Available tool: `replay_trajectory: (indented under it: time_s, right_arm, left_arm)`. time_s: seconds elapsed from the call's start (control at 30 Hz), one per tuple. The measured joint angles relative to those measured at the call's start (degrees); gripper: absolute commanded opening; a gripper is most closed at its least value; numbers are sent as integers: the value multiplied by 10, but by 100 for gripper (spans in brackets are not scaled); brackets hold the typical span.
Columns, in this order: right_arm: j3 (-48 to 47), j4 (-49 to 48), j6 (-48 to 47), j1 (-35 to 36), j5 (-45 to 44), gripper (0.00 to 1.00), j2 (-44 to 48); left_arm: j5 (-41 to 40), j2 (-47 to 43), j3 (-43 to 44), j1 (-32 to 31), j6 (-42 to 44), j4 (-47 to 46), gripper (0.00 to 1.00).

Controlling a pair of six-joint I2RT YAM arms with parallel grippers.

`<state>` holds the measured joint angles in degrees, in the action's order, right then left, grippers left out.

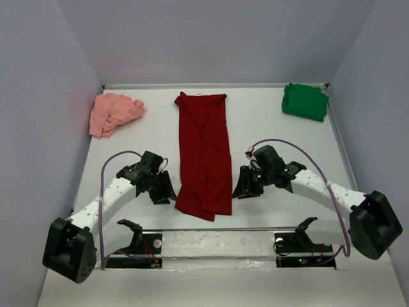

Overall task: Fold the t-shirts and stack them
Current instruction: Grab the bottom of the folded rectangular tshirt with both arms

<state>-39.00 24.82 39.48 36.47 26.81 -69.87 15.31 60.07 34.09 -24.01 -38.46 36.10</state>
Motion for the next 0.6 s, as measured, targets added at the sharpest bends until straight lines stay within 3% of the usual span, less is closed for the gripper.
replay_trajectory:
  time_s: [0.23, 0.6]
  right_arm:
    - [0, 0, 5, 0, 0, 40, 2]
    - [0, 0, 7, 0, 0, 40, 5]
  left_arm:
    - [7, 8, -9, -8, -16, -13, 45]
    - [24, 97, -18, -11, -7, -46, 45]
